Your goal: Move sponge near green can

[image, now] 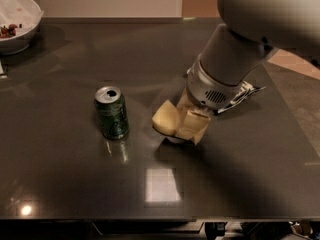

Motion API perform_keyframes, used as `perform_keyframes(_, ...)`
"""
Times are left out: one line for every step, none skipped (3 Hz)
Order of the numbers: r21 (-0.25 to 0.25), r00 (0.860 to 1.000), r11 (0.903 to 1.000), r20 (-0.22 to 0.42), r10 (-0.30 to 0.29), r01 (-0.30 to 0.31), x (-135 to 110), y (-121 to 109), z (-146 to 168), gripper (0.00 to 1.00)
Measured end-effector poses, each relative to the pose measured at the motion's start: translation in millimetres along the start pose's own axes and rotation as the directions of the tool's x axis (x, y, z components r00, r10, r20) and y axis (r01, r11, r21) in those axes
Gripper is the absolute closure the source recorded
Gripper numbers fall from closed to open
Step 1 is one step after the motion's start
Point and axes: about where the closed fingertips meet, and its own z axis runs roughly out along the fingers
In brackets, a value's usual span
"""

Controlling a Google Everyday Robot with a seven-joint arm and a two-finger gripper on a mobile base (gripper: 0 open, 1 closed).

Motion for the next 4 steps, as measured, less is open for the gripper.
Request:
perform_keyframes(-0.031,0.999,0.9992,0.021,-0.025,0.025,-20,-1,19,1.00)
perform_keyframes(-0.066,0.998,0.9968,0.036,-0.042,0.044,-33,2,38,0.81)
perform_keyframes(-0.089,0.997,0.9944,0.054,-0.053,0.057,-41,6,47,0.59)
perform_keyframes(-0.087,0.997,0.9945,0.052,-0.054,0.058,-41,7,46,0.36)
